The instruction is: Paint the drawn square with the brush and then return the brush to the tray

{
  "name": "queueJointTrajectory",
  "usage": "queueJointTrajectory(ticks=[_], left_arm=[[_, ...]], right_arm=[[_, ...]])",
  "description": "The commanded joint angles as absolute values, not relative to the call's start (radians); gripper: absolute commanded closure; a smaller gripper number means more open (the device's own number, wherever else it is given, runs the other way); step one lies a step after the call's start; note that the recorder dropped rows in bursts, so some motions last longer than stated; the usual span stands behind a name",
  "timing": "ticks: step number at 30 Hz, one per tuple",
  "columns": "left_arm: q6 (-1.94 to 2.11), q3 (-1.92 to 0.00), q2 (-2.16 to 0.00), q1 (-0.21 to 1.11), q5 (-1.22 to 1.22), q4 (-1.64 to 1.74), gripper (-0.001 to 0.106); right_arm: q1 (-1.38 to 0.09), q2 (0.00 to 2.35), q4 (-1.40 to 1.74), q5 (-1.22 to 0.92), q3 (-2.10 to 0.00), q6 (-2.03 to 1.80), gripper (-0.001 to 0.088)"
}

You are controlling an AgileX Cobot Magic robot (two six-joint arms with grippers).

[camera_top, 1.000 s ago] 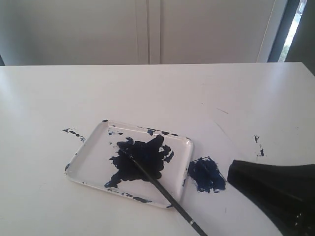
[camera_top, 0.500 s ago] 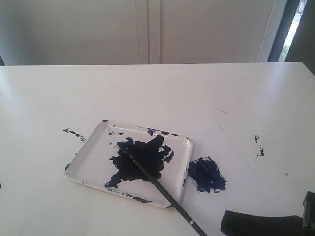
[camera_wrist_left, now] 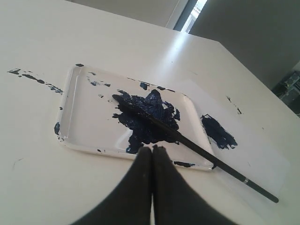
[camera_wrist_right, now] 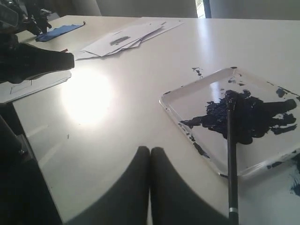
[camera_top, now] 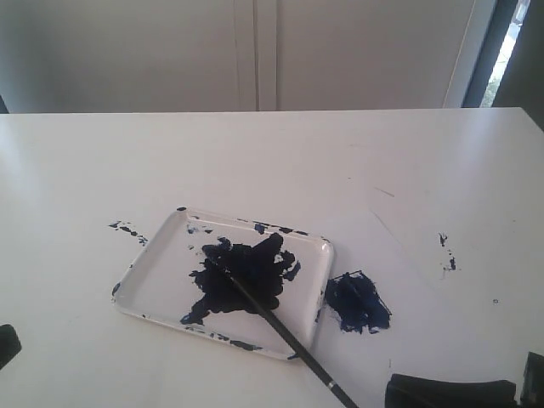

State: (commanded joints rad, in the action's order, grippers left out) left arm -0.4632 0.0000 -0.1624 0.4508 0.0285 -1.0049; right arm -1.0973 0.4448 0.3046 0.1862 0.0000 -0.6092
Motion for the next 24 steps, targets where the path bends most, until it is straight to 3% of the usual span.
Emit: queueJointTrajectory(ticks=[12, 24], left_arm=[[-0.47, 0.0, -0.162, 0.451, 0.028, -1.005, 0.105], [-0.47, 0.0, -0.162, 0.451, 0.028, -1.005, 0.105]], right_arm=[[-1.095, 0.415, 0.306, 0.184, 0.0, -0.609, 0.0868], [-1.009, 0.128, 0.306, 0.184, 0.0, -0.609, 0.0868]])
